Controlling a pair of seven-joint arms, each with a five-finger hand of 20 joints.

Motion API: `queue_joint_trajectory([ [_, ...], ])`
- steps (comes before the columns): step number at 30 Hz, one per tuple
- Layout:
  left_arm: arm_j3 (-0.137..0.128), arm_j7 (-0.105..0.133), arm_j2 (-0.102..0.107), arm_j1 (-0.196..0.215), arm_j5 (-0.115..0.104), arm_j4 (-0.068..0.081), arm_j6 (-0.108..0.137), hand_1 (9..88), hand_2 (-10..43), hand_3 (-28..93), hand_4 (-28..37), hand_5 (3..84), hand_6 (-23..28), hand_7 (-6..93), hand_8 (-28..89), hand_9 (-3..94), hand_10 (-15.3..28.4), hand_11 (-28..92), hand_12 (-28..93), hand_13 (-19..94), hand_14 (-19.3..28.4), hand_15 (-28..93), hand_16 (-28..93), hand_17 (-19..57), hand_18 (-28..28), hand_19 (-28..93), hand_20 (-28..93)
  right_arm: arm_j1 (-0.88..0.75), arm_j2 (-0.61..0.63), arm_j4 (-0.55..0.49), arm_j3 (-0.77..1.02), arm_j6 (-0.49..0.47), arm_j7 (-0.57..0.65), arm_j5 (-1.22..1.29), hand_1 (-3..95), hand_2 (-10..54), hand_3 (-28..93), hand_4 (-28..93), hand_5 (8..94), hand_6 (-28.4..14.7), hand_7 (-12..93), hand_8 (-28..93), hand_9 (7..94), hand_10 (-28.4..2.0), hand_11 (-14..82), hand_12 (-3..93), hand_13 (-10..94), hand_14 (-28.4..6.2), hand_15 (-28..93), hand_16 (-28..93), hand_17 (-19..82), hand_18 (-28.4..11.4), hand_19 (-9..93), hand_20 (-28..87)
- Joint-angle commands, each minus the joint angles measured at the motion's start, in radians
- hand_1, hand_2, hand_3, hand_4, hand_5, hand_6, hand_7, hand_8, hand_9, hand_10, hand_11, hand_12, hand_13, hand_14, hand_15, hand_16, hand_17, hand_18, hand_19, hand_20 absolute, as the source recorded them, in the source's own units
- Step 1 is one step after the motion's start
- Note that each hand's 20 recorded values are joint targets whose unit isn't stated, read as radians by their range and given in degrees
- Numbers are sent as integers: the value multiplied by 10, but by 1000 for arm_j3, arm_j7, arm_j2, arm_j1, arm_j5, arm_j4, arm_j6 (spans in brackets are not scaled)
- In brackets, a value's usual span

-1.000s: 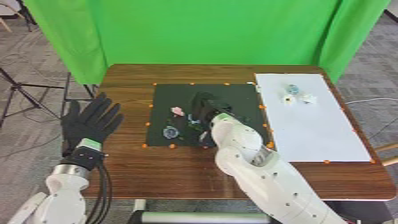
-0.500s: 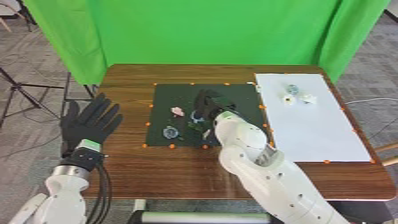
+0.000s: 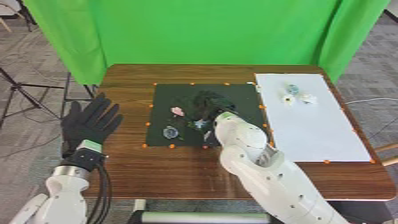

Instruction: Arrange flowers

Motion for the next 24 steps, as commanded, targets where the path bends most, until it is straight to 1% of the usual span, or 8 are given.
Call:
queue_joint_trajectory([
  [1, 3, -7, -3, 5, 51, -5, 18, 273, 77, 688, -283, 371, 57, 167, -107, 303, 108, 178, 102, 183, 130, 357, -73, -56, 141, 343, 92, -4, -2, -8, -1, 0, 5, -40, 513, -95, 723, -283, 539, -42, 175, -112, 640, -129, 353, 366, 648, -112, 727, 387, 403, -221, 930, 387],
  [8, -3, 0, -6, 16, 30, -13, 20, 290, 55, 684, -283, 365, 58, 167, -105, 296, 106, 177, 104, 170, 127, 349, -70, -57, 141, 338, 92, -17, 16, -49, 23, 51, 1, -63, 471, -95, 770, -283, 532, -53, 166, -109, 590, -158, 346, 260, 629, -118, 725, 384, 401, -223, 931, 384],
  [12, 5, 42, -9, 18, 6, -13, 46, 286, 62, 680, -283, 364, 58, 168, -105, 295, 107, 177, 105, 170, 127, 348, -68, -58, 141, 337, 93, 12, 85, -69, 43, 168, 18, -81, 378, -95, 744, -281, 524, -60, 158, -105, 580, -170, 286, 234, 628, -126, 726, 367, 399, -223, 930, 380],
  [15, -12, 48, -4, 41, 11, -23, 41, 274, 72, 686, -283, 368, 59, 169, -106, 298, 109, 179, 105, 173, 130, 351, -67, -58, 142, 338, 93, 17, 130, -80, 106, 172, 46, -55, 312, -95, 727, -252, 535, -68, 139, -94, 588, -183, 235, 220, 635, -138, 732, 328, 396, -228, 926, 363],
  [17, -14, 55, -10, 42, 0, -24, 37, 270, 76, 687, -283, 368, 59, 170, -106, 299, 110, 180, 105, 174, 131, 352, -67, -58, 142, 338, 94, 13, 173, -89, 145, 199, 69, -34, 306, -95, 725, -247, 536, -71, 135, -94, 586, -184, 223, 217, 633, -140, 731, 325, 392, -231, 923, 360],
  [22, -24, 66, -5, 52, 4, -28, 22, 263, 81, 690, -283, 370, 59, 170, -106, 302, 112, 182, 104, 181, 132, 353, -68, -58, 142, 337, 93, 37, 287, 2, 192, 283, 59, -53, 300, -94, 727, -237, 528, -72, 128, -90, 559, -192, 177, 199, 626, -141, 724, 315, 387, -230, 914, 350],
  [23, -21, 75, -2, 49, -18, -29, 24, 261, 82, 690, -283, 370, 59, 170, -106, 303, 112, 182, 103, 182, 132, 353, -68, -58, 142, 337, 94, 39, 311, 29, 201, 323, 28, -46, 313, -93, 733, -238, 521, -73, 129, -90, 539, -188, 160, 190, 621, -142, 724, 311, 381, -230, 908, 347],
  [24, -18, 89, 2, 49, -53, -31, 19, 260, 83, 691, -283, 371, 59, 170, -106, 303, 111, 182, 103, 183, 132, 353, -68, -58, 142, 337, 93, 43, 334, 40, 209, 293, 33, -58, 348, -93, 756, -249, 511, -70, 134, -93, 510, -178, 138, 177, 619, -141, 728, 302, 379, -226, 906, 345],
])
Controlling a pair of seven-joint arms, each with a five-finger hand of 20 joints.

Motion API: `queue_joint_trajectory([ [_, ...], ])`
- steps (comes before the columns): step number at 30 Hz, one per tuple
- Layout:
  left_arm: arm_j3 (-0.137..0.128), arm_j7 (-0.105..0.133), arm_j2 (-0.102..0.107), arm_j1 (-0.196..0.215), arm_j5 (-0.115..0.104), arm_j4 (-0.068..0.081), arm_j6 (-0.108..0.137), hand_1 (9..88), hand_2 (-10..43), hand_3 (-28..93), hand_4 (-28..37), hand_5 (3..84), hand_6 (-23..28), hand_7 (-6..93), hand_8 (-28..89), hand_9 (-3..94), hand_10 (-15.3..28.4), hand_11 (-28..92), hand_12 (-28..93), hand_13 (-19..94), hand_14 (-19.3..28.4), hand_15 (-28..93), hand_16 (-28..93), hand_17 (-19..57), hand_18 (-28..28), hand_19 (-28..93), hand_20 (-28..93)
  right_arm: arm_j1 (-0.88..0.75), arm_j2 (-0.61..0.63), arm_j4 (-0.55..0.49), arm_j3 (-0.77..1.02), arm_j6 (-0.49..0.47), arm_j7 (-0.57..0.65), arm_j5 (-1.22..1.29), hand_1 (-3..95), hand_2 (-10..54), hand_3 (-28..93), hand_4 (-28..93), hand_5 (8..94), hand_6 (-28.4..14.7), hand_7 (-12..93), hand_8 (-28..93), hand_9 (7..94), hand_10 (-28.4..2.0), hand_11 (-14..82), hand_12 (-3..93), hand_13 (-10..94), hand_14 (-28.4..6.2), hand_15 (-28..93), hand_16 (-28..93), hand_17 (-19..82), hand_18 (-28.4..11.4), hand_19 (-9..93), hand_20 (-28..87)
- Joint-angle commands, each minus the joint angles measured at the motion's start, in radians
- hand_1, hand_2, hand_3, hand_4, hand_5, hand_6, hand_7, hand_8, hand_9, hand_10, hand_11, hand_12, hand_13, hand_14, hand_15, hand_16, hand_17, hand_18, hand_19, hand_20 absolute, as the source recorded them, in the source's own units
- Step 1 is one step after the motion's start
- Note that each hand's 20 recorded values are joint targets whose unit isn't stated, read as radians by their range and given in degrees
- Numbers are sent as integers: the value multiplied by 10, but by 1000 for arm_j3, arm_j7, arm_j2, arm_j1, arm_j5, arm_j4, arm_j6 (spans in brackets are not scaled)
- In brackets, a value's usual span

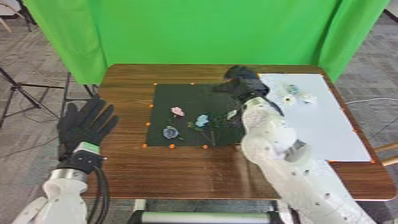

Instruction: Arrange flowers

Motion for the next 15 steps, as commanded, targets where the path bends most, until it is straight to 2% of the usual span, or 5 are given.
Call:
queue_joint_trajectory([
  [1, -11, 46, 7, 19, -85, -14, -22, 257, 84, 692, -283, 372, 59, 170, -106, 305, 111, 182, 103, 185, 133, 353, -68, -58, 142, 337, 93, 57, 223, 124, 99, 8, -17, -30, 383, -93, 773, -258, 500, -63, 145, -99, 493, -164, 128, 166, 624, -135, 733, 296, 384, -221, 910, 346],
  [4, -21, 55, 14, 36, -65, -22, -22, 248, 92, 692, -283, 376, 58, 170, -107, 308, 112, 179, 101, 190, 133, 353, -68, -57, 143, 335, 93, 70, 255, 138, 117, -81, 2, 0, 444, -95, 794, -279, 470, -49, 152, -113, 446, -138, 96, 139, 634, -125, 741, 289, 394, -212, 920, 348],
  [9, -27, 60, 15, 35, -73, -22, -35, 243, 97, 692, -283, 377, 58, 170, -107, 311, 111, 176, 100, 194, 133, 351, -68, -58, 144, 336, 94, 72, 287, 173, 118, -174, 12, 25, 444, -95, 780, -282, 459, -59, 136, -108, 428, -140, 88, 131, 633, -124, 743, 291, 391, -216, 920, 353],
  [12, -18, 81, 18, 25, -138, -20, -47, 243, 99, 691, -283, 379, 58, 171, -107, 314, 112, 176, 101, 197, 133, 351, -67, -58, 145, 336, 94, 70, 294, 192, 102, -198, 1, 34, 443, -95, 780, -282, 457, -60, 134, -106, 430, -141, 87, 129, 638, -123, 746, 290, 393, -218, 923, 354],
  [15, -21, 83, 14, 34, -124, -24, -40, 242, 101, 690, -283, 380, 58, 171, -107, 317, 112, 175, 101, 200, 133, 354, -66, -58, 145, 338, 95, 87, 282, 219, 78, -200, -15, 33, 459, -95, 773, -283, 465, -59, 134, -106, 446, -135, 89, 125, 659, -115, 751, 288, 410, -217, 929, 370],
])
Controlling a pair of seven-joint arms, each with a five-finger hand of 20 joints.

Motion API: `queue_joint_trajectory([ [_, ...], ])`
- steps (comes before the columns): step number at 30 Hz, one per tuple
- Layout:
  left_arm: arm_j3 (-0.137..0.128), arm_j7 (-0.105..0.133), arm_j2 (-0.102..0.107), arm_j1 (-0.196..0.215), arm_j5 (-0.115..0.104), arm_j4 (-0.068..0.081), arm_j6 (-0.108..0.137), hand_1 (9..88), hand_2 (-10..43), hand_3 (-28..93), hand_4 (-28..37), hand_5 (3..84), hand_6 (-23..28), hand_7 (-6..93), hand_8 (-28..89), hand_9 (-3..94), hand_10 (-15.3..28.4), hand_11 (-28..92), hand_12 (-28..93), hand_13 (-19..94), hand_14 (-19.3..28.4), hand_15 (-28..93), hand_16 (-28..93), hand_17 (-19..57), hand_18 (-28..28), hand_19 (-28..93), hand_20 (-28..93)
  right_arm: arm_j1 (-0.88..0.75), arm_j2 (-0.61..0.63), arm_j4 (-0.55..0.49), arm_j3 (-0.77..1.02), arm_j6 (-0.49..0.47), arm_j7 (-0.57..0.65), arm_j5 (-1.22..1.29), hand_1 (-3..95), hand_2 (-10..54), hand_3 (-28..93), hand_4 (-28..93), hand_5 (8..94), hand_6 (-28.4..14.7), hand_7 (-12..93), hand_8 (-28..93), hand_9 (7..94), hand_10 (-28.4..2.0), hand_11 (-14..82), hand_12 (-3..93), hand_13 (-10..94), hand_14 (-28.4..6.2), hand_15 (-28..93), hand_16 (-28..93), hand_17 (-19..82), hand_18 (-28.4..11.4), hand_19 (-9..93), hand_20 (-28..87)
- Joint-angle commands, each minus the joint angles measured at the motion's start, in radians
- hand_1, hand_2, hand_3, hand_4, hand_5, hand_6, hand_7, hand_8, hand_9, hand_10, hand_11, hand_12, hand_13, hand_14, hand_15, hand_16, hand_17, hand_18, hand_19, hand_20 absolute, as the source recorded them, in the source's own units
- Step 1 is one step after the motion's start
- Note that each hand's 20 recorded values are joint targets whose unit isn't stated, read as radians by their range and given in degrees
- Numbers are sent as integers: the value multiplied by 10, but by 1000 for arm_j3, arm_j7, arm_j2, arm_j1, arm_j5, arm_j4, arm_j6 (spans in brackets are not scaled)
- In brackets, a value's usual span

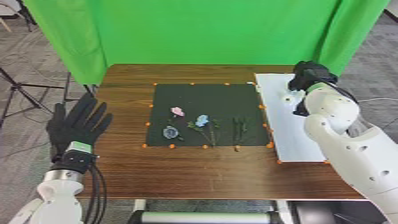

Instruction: Arrange flowers

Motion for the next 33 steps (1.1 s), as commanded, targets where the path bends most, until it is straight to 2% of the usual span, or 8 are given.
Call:
queue_joint_trajectory([
  [1, 0, 29, 5, 14, -40, -11, -23, 242, 101, 691, -283, 381, 58, 171, -108, 318, 112, 175, 101, 200, 133, 354, -67, -58, 145, 338, 95, 22, -5, 62, -47, 29, -15, 18, 464, -95, 772, -283, 467, -58, 133, -107, 449, -133, 89, 124, 662, -115, 752, 288, 413, -217, 930, 376],
  [6, 4, 18, 1, 9, -25, -10, -19, 241, 103, 692, -283, 381, 58, 171, -108, 319, 112, 174, 101, 201, 134, 354, -68, -58, 145, 339, 95, 33, -12, 74, -56, -1, -26, 26, 486, -95, 777, -283, 467, -56, 132, -108, 437, -126, 88, 120, 666, -111, 755, 292, 417, -216, 932, 391],
  [12, 5, 7, -3, 7, -34, -16, -16, 241, 106, 692, -283, 382, 58, 170, -108, 320, 112, 175, 101, 202, 134, 354, -68, -56, 144, 337, 94, 56, -22, 112, -79, -61, -42, 47, 504, -95, 774, -283, 474, -48, 138, -109, 461, -116, 98, 119, 667, -108, 757, 293, 417, -215, 932, 396],
  [14, 1, 3, -2, 10, -31, -17, -42, 242, 108, 690, -283, 383, 59, 170, -108, 321, 112, 176, 101, 202, 134, 354, -68, -56, 144, 336, 94, 65, -29, 131, -90, -69, -39, 46, 507, -95, 773, -283, 475, -48, 137, -111, 466, -115, 99, 119, 668, -108, 757, 293, 417, -215, 932, 397],
  [18, 6, 7, 2, 4, -28, -18, -31, 242, 111, 689, -283, 384, 58, 170, -107, 321, 112, 175, 101, 203, 134, 356, -68, -55, 144, 336, 94, 76, -38, 151, -106, -95, 13, 54, 510, -95, 775, -283, 474, -50, 141, -111, 460, -127, 96, 119, 665, -107, 743, 290, 417, -215, 932, 396],
  [20, 9, 7, 0, 3, -25, -22, -1, 242, 111, 690, -283, 383, 58, 169, -107, 318, 111, 174, 101, 199, 134, 354, -69, -55, 144, 337, 94, 82, -40, 163, -121, -96, 36, 58, 516, -95, 777, -283, 473, -50, 143, -110, 458, -130, 95, 120, 665, -108, 739, 290, 420, -216, 932, 397],
  [24, 8, 14, 2, 10, -32, -23, -2, 243, 110, 692, -283, 375, 57, 165, -107, 283, 103, 162, 99, 175, 129, 346, -70, -57, 144, 337, 95, 68, -44, 171, -117, -113, 37, 77, 527, -95, 765, -283, 474, -50, 145, -111, 458, -136, 98, 123, 666, -101, 712, 303, 426, -219, 932, 411],
  [33, 7, -1, -5, 6, -11, -18, -17, 245, 111, 692, -283, 374, 57, 168, -106, 290, 106, 164, 101, 182, 131, 353, -67, -58, 144, 337, 95, 23, -52, 173, -130, -34, 22, 71, 548, -85, 732, -283, 531, -25, 172, -120, 599, -117, 145, 155, 677, -89, 659, 331, 428, -215, 932, 423],
])
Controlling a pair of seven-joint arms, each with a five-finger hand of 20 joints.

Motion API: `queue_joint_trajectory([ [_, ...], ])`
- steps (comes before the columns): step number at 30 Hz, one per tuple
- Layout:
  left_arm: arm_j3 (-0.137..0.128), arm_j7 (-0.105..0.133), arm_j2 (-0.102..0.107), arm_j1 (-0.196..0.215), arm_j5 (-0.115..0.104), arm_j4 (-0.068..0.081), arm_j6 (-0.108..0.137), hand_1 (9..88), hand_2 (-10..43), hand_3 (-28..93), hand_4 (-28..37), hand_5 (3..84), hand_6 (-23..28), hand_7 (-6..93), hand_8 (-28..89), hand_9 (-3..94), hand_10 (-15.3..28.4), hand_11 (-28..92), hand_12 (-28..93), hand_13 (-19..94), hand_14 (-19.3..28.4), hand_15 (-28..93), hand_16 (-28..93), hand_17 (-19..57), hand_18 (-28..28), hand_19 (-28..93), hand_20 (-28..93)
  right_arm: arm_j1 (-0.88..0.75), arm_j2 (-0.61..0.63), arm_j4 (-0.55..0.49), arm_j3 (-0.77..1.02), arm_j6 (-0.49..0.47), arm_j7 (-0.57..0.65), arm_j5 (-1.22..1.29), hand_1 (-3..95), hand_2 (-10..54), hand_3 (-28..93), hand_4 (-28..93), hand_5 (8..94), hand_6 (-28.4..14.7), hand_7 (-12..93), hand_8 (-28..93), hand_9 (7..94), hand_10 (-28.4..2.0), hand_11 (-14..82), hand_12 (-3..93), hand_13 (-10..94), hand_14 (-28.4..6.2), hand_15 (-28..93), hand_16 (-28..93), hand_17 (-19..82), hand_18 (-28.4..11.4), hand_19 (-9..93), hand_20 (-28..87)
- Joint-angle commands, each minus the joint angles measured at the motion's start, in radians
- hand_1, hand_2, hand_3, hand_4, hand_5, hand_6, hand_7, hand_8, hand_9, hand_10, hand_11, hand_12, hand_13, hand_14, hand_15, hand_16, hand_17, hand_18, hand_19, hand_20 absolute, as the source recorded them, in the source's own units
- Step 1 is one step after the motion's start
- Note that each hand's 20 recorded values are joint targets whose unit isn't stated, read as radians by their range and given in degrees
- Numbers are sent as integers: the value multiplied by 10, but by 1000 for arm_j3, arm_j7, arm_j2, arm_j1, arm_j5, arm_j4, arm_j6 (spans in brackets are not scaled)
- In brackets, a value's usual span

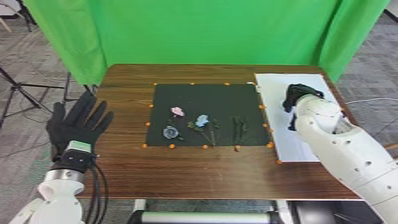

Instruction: Arrange flowers

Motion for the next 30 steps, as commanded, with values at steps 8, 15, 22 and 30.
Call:
queue_joint_trajectory([
  [8, -1, -29, -15, 6, 25, 1, -8, 244, 112, 692, -283, 377, 58, 168, -107, 291, 107, 167, 101, 187, 133, 356, -68, -57, 143, 336, 94, -69, -15, 9, -43, 165, -21, -41, 598, -56, 628, -283, 693, 1, 216, -15, 782, -84, 78, 274, 733, -79, 656, 300, 436, -207, 932, 418],
  [15, -13, -35, -11, 18, 30, -2, -11, 243, 112, 692, -283, 377, 57, 169, -107, 296, 110, 173, 100, 197, 136, 362, -68, -57, 143, 337, 95, -131, 13, -84, -10, 285, 8, -48, 608, -44, 629, -283, 758, 9, 242, 21, 858, -79, 96, 330, 755, -76, 651, 314, 447, -207, 932, 413],
  [22, -28, -18, -11, 36, 29, -5, -15, 243, 112, 691, -283, 378, 58, 167, -108, 297, 109, 174, 99, 199, 135, 360, -70, -58, 144, 337, 94, -179, 25, -276, 14, 386, -42, -107, 596, -47, 656, -283, 762, 7, 236, 25, 860, -80, 97, 332, 759, -75, 645, 321, 451, -209, 932, 411],
  [30, -18, -39, -27, 27, 35, 0, -14, 243, 112, 692, -283, 378, 57, 166, -107, 300, 110, 173, 98, 199, 135, 360, -70, -57, 144, 337, 94, -153, -42, -372, -68, 380, -119, -157, 582, -60, 689, -283, 766, 3, 233, 23, 857, -79, 94, 338, 759, -74, 643, 326, 452, -210, 932, 410],
])
